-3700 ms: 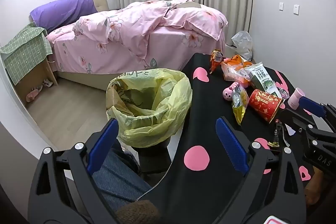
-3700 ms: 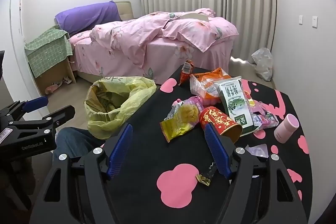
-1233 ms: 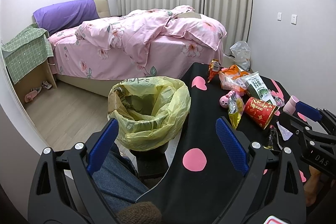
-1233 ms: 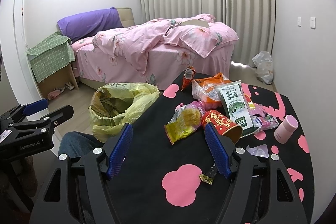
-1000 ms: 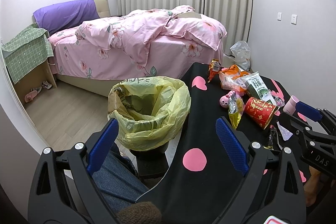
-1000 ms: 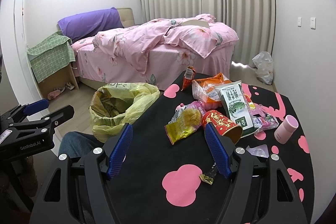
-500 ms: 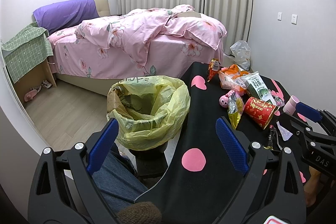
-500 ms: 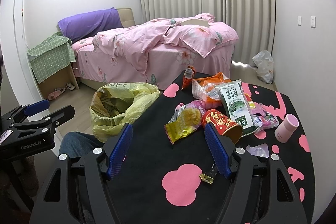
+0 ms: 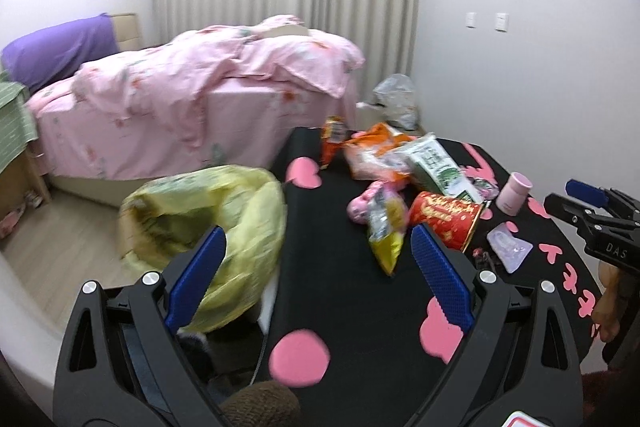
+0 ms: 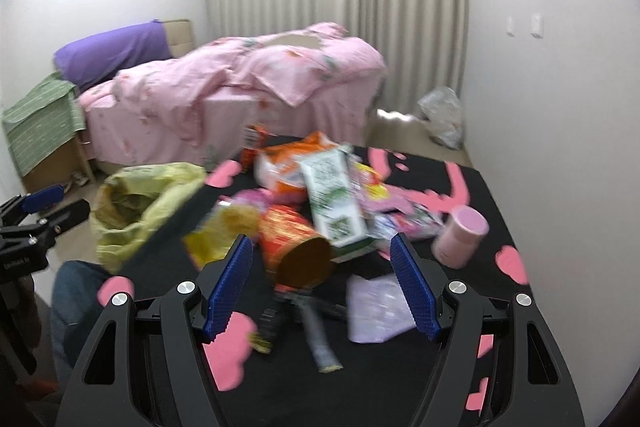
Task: Collect trash
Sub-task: 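Reach the left tool to the red snack wrapper and close on it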
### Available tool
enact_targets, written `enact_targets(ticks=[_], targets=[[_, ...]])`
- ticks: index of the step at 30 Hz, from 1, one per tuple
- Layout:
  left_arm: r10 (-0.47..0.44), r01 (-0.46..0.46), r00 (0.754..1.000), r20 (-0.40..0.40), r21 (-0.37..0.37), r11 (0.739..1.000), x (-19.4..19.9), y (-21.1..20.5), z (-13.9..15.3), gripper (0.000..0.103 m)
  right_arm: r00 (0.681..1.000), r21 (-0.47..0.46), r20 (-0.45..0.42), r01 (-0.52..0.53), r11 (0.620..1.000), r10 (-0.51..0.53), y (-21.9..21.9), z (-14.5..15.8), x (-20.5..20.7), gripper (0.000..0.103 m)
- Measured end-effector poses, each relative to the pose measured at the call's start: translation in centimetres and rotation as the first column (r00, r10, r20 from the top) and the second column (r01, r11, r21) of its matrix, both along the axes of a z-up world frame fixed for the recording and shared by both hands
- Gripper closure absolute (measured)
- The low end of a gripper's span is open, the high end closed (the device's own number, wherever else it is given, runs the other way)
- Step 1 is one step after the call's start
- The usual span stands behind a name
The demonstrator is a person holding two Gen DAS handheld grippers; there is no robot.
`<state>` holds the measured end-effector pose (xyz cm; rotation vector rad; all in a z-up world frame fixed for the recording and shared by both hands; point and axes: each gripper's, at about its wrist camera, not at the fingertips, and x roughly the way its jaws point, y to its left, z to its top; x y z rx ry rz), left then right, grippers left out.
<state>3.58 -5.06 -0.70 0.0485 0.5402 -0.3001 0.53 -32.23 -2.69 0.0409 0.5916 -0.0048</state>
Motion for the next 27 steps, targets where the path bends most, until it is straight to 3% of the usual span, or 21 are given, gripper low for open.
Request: enact_targets(ticks=[7, 10, 13, 18, 22, 24, 26, 27], targets=[[-0.066, 0.067, 0.997, 0.027, -0.05, 0.997, 9.0, -2.7, -0.6, 0.009, 0.995, -0.002, -0.067, 0.072, 0.997, -0.072, -3.9, -3.3, 2.5, 0.035], [-0.074, 0.07, 0.994, -0.077, -0.054, 0.996, 14.5, -4.0, -1.5, 0.009, 0.991, -0.007, -0.099, 0.086, 0.996, -0.086, -4.9, -4.5, 3.6, 0.035], [-0.109, 0.094, 0.983, -0.145, -0.109, 0.99, 19.3, -5.0, -2.3, 0.021, 0.988, -0.003, -0.111, 0.104, 0.995, -0.104, -5.9, -5.2, 4.6, 0.035], [-0.07, 0.07, 0.99, -0.122, -0.005, 0.998, 25.8, -7.8, -4.0, 0.023, 0.983, 0.025, -0.136, 0.124, 0.992, -0.12, -6.9, -5.9, 6.0, 0.035], [-0.059, 0.063, 0.982, -0.182, 0.018, 0.998, 29.3, -8.8, -5.5, 0.037, 0.981, -0.002, -0.141, 0.137, 0.991, -0.136, -7.0, -6.4, 6.4, 0.035], [-0.07, 0.079, 0.974, -0.214, 0.036, 0.996, 30.4, -9.5, -6.1, 0.051, 0.979, -0.01, -0.149, 0.137, 0.99, -0.137, -7.0, -6.7, 6.6, 0.035], [-0.072, 0.085, 0.969, -0.235, 0.047, 0.995, 30.5, -9.5, -6.2, 0.075, 0.978, -0.013, -0.159, 0.134, 0.991, -0.135, -7.1, -7.0, 6.8, 0.035], [-0.077, 0.088, 0.969, -0.234, 0.036, 0.995, 30.2, -9.4, -6.0, 0.078, 0.977, -0.013, -0.163, 0.134, 0.991, -0.134, -7.0, -7.2, 6.8, 0.035]])
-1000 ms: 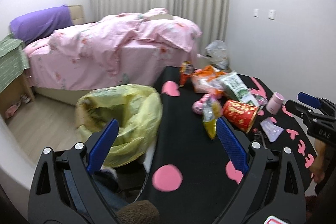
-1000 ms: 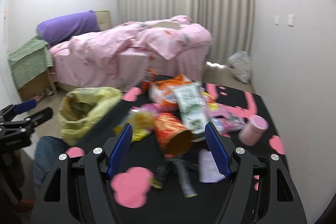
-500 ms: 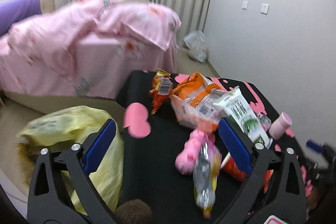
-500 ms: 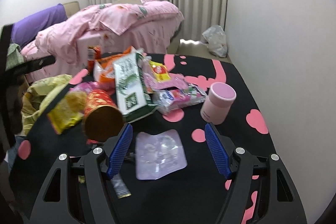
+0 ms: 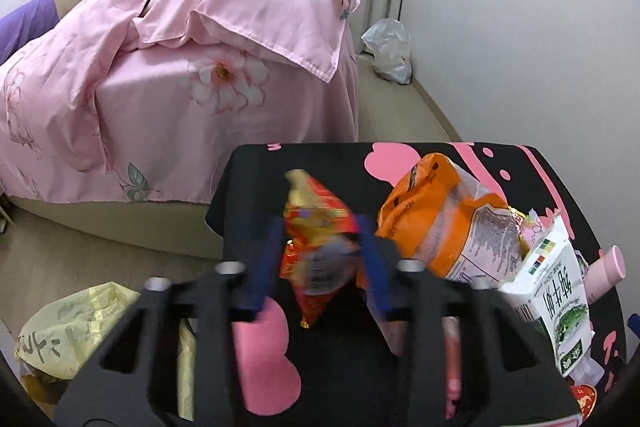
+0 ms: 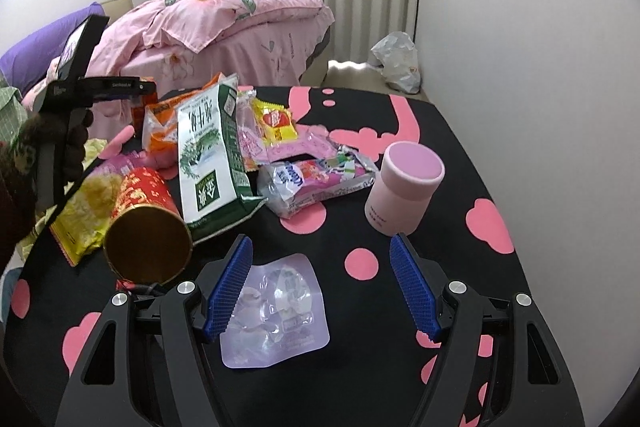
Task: Collect trash
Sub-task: 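Reach the left tool to the red snack wrapper and close on it, then grasp the red-gold paper can with the right tool while the left tool lifts the wrapper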
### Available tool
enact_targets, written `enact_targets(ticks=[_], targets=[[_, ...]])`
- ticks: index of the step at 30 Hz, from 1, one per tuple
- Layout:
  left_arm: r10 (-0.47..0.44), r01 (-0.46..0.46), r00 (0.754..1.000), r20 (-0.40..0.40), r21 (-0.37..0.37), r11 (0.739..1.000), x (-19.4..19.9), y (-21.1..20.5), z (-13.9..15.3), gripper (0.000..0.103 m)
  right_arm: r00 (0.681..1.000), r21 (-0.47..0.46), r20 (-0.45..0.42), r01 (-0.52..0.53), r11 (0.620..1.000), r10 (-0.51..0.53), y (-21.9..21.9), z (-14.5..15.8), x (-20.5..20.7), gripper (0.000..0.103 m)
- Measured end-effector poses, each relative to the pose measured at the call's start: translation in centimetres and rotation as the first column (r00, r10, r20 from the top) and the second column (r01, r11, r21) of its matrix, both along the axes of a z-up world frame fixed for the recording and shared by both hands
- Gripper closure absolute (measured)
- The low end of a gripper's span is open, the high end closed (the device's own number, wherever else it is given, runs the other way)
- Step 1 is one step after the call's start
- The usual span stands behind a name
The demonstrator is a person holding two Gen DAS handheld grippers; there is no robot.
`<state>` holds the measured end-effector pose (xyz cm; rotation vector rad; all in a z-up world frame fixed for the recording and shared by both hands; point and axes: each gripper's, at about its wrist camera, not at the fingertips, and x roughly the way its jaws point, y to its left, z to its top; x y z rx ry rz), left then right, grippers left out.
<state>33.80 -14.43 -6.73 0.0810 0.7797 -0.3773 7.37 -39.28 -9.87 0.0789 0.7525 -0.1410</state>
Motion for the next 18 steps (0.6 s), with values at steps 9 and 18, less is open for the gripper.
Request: enact_targets(ticks=[9, 18], targets=[[-0.066, 0.069, 0.997, 0.034, -0.104, 0.992, -8.1, 2.0, 4.3, 0.078, 0.997, 0.022, 0.039, -0.071, 0.997, 0.07, 1.4, 0.9, -0.1, 0.035], [-0.132, 0.116, 0.99, -0.044, -0.265, 0.957, -16.2, 5.2, 5.3, 0.078, 0.942, 0.07, 0.115, -0.326, 0.943, 0.317, 6.3, 3.2, 0.4, 0.035]])
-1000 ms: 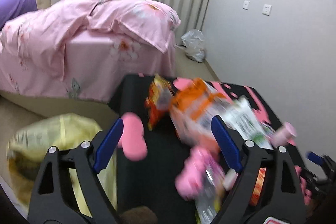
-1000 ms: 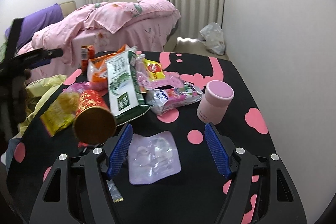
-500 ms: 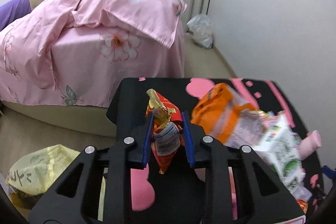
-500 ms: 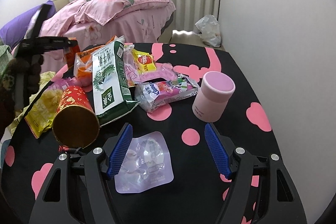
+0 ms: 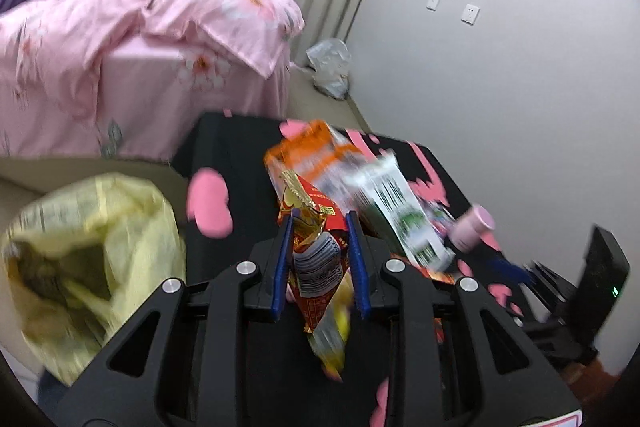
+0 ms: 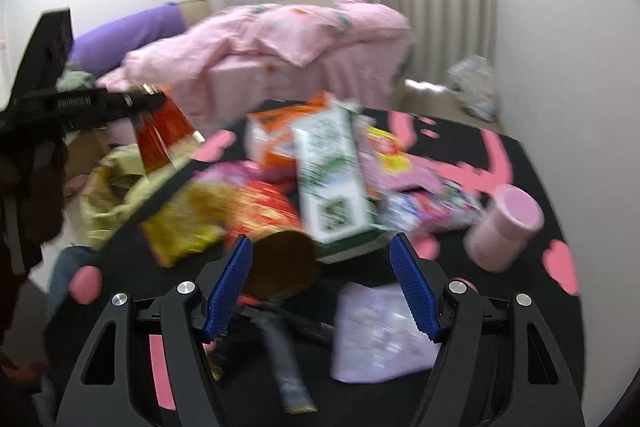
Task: Collect trash
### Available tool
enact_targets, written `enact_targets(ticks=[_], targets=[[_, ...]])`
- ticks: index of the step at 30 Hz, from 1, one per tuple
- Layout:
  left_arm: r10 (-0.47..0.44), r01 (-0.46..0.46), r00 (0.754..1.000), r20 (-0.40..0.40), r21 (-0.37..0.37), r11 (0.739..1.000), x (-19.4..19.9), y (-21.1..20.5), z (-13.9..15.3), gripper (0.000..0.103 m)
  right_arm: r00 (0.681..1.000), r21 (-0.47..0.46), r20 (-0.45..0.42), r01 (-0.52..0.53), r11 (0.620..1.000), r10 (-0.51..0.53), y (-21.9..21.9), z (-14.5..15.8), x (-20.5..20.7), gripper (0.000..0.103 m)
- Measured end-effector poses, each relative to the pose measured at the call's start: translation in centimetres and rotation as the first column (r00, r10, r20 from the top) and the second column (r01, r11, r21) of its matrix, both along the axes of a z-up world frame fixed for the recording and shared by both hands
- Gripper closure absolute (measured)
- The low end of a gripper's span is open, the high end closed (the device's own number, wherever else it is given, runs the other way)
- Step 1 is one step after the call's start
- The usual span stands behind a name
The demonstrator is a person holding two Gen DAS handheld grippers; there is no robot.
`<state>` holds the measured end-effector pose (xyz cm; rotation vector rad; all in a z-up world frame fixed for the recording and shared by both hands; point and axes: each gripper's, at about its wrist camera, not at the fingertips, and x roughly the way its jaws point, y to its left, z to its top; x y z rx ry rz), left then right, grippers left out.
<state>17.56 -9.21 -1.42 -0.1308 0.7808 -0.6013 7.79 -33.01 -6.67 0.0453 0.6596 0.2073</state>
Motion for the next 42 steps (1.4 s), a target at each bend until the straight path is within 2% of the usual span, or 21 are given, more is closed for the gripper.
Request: enact_targets(ticks=[3, 7, 12, 17, 19, 23, 27, 36, 39, 42], targets=[[-0.027, 0.028, 1.0, -0.015, 0.009, 1.0, -2.5, 0.0, -0.9, 0.078, 0.999, -0.019, 0.02, -0.045, 0.999, 0.045, 1.3, 0.1, 1.0, 0.035], [-0.059, 0.058, 0.996, -0.065, -0.01, 0.998, -5.0, 0.3, -2.6, 0.078, 0.997, 0.013, -0.032, -0.07, 0.997, 0.071, 1.3, -1.2, 3.2, 0.035], [-0.034, 0.03, 0.995, -0.095, -0.037, 0.999, -6.1, 1.6, -3.5, 0.078, 0.989, 0.057, -0.119, -0.077, 0.995, 0.083, 1.0, -3.6, 4.0, 0.035], [-0.003, 0.0, 0.995, -0.101, -0.032, 0.999, -6.3, 2.3, -3.9, 0.078, 0.989, 0.002, -0.119, -0.085, 0.996, 0.084, 2.0, -4.3, 2.8, 0.035], [0.002, -0.005, 0.995, -0.101, -0.036, 0.999, -6.5, 2.5, -4.0, 0.078, 0.991, -0.035, -0.11, -0.083, 0.996, 0.079, 2.4, -4.0, 2.3, 0.041], [-0.006, 0.003, 0.995, -0.097, -0.039, 0.999, -7.1, 2.3, -4.0, 0.078, 0.992, -0.022, -0.091, -0.09, 0.996, 0.087, 2.4, -3.1, 1.5, 0.044], [-0.026, 0.024, 0.997, -0.069, -0.019, 1.0, -8.4, 1.7, -3.7, 0.078, 0.996, -0.032, -0.079, -0.051, 0.998, 0.049, 2.0, -2.0, 0.7, 0.048], [-0.004, 0.004, 0.999, -0.043, -0.017, 1.0, -9.9, 2.6, -3.0, 0.078, 1.0, -0.028, -0.019, 0.017, 0.999, -0.017, 0.7, 0.9, -1.6, 0.048], [-0.016, 0.016, 0.999, -0.043, 0.01, 1.0, -10.2, 2.6, -3.2, 0.078, 1.0, -0.032, -0.001, 0.031, 0.999, -0.031, 0.4, 1.7, -2.2, 0.048], [-0.049, 0.05, 0.999, -0.019, 0.049, 0.998, -11.1, 2.4, -3.3, 0.065, 0.999, -0.044, 0.015, 0.051, 0.998, -0.05, 0.0, 2.2, -3.0, 0.048]])
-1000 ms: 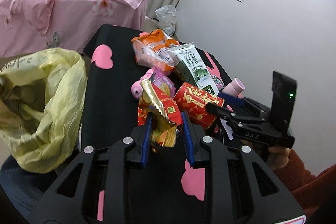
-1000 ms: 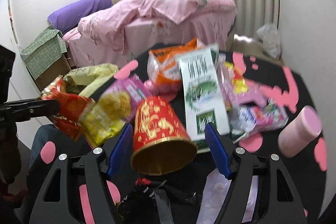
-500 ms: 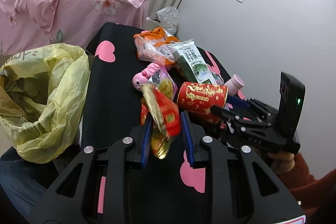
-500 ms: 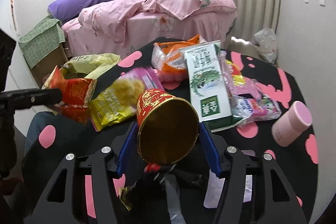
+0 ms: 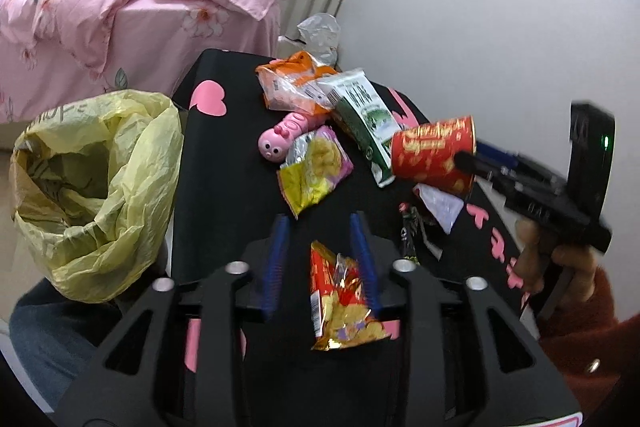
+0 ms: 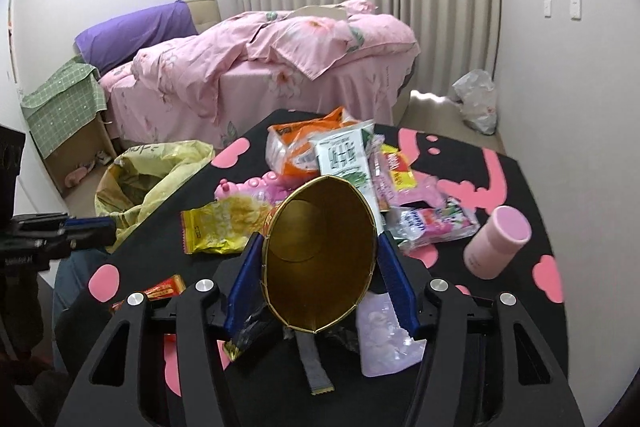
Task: Collect trash
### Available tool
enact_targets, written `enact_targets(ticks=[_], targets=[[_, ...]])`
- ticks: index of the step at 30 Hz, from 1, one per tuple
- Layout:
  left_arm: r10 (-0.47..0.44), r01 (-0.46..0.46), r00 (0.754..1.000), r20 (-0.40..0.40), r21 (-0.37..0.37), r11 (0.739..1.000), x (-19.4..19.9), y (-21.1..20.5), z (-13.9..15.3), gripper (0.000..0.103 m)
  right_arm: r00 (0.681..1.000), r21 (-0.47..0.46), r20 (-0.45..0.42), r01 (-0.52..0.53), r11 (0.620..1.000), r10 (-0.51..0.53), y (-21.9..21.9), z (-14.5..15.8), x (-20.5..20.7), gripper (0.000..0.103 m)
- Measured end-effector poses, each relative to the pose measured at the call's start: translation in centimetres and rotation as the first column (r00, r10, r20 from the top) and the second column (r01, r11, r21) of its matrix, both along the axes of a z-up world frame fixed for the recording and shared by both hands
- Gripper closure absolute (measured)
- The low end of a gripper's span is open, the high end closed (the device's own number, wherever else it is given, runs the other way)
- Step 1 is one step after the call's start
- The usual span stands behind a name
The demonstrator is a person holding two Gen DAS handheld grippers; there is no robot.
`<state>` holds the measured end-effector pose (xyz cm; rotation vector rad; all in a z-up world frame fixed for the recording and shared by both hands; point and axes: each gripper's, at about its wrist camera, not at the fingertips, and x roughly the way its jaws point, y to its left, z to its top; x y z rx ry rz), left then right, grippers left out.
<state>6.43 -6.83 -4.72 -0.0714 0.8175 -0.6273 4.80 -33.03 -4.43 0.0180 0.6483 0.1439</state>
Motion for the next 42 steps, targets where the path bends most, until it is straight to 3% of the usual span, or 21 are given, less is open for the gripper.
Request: enact_targets(ticks=[4, 13, 16, 20, 26, 29, 30, 31, 32, 34, 38, 42], targets=[[-0.049, 0.049, 0.999, -0.001, 0.051, 0.997, -1.4, -0.5, -1.2, 0.053, 1.0, -0.011, 0.009, 0.015, 1.0, -0.015, -0.7, 0.4, -1.1, 0.048], [-0.071, 0.09, 0.989, -0.132, 0.144, 0.986, -2.3, -2.0, -5.6, 0.051, 0.997, -0.017, 0.019, 0.071, 0.997, -0.071, -2.9, 0.4, -3.1, 0.048], [-0.069, 0.087, 0.991, -0.118, 0.156, 0.984, -2.6, -2.3, -5.4, 0.073, 0.996, -0.007, 0.025, 0.087, 0.996, -0.086, -3.4, 0.4, -3.3, 0.048], [-0.054, 0.067, 0.994, -0.093, 0.15, 0.986, -2.6, -2.2, -4.7, 0.088, 0.996, -0.006, 0.03, 0.09, 0.996, -0.09, -3.5, 0.4, -3.4, 0.048], [-0.026, 0.029, 0.999, -0.026, 0.134, 0.991, -2.8, -1.3, -2.9, 0.095, 0.997, -0.016, 0.037, 0.074, 0.997, -0.074, -2.9, 0.5, -3.4, 0.048], [-0.031, 0.036, 0.999, -0.044, 0.121, 0.992, -2.6, -1.1, -2.9, 0.095, 0.997, -0.039, 0.047, 0.061, 0.997, -0.06, -2.2, 0.7, -3.5, 0.048], [-0.041, 0.049, 0.997, -0.068, 0.108, 0.993, -2.5, -1.0, -3.2, 0.093, 0.997, -0.044, 0.05, 0.057, 0.997, -0.055, -2.1, 0.8, -3.6, 0.048], [-0.048, 0.057, 0.995, -0.091, 0.092, 0.994, -2.4, -0.9, -3.5, 0.082, 0.997, -0.049, 0.052, 0.054, 0.997, -0.051, -1.9, 0.8, -3.6, 0.048], [-0.053, 0.062, 0.992, -0.111, 0.078, 0.995, -2.4, -0.9, -3.8, 0.063, 0.997, -0.052, 0.053, 0.051, 0.997, -0.048, -1.8, 0.8, -3.6, 0.048], [-0.069, 0.076, 0.987, -0.148, 0.044, 0.996, -2.5, -1.0, -4.5, 0.052, 0.997, -0.057, 0.056, 0.049, 0.997, -0.046, -1.7, 0.8, -3.7, 0.048], [-0.105, 0.119, 0.979, -0.173, 0.074, 0.99, -2.5, -2.3, -5.7, 0.042, 0.998, -0.05, 0.042, 0.049, 0.998, -0.047, -1.7, 0.4, -3.6, 0.048], [-0.128, 0.153, 0.983, -0.133, 0.196, 0.969, -3.1, -4.3, -6.3, 0.042, 0.999, -0.05, 0.029, 0.048, 0.998, -0.046, -1.7, -0.1, -3.5, 0.048]])
